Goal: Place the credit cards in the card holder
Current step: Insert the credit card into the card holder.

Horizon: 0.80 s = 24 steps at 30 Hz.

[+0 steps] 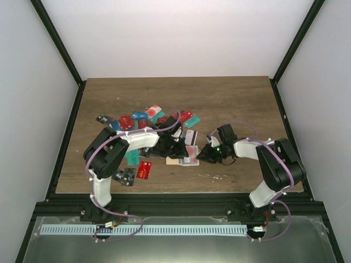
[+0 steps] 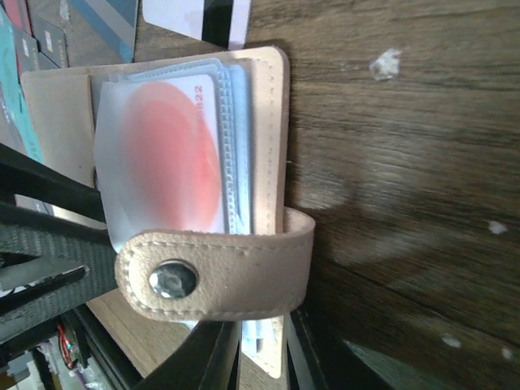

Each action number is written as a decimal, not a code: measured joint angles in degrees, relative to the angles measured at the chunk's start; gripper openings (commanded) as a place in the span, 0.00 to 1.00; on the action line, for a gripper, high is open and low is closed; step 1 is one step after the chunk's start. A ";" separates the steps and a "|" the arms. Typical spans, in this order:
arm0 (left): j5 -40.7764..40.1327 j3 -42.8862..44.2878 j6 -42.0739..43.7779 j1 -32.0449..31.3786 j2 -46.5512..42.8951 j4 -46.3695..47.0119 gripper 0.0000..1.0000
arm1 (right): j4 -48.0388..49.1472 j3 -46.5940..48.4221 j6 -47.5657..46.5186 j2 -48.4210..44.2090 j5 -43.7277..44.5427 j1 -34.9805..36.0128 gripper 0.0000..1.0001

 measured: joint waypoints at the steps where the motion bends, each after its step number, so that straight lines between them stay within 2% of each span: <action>1: 0.00 0.39 0.55 0.00 0.00 -0.79 0.33 | -0.42 0.04 -0.22 -0.26 0.46 0.00 0.20; 6: -0.02 3.04 3.45 0.00 0.02 -5.88 0.48 | -2.45 0.39 -0.70 -1.64 2.54 0.00 0.24; 11: 0.04 5.35 6.47 0.00 0.00 -10.34 0.50 | -5.25 1.01 -0.83 -2.93 4.94 0.00 0.25; 13: -0.02 5.46 7.26 0.02 -0.09 -11.72 0.41 | -6.54 1.27 -0.81 -3.48 6.05 -0.02 0.26; 16: 0.00 5.49 8.55 0.24 -0.26 -13.38 0.15 | -8.22 1.33 -0.81 -4.39 7.32 -0.04 0.26; 18: -0.02 5.64 9.62 0.57 -0.26 -13.68 0.05 | -9.22 1.09 -0.83 -5.29 7.80 -0.07 0.27; 24: 0.09 7.32 11.67 1.20 -0.11 -13.16 0.04 | -10.03 -1.84 -0.68 -8.41 6.49 -0.07 0.27</action>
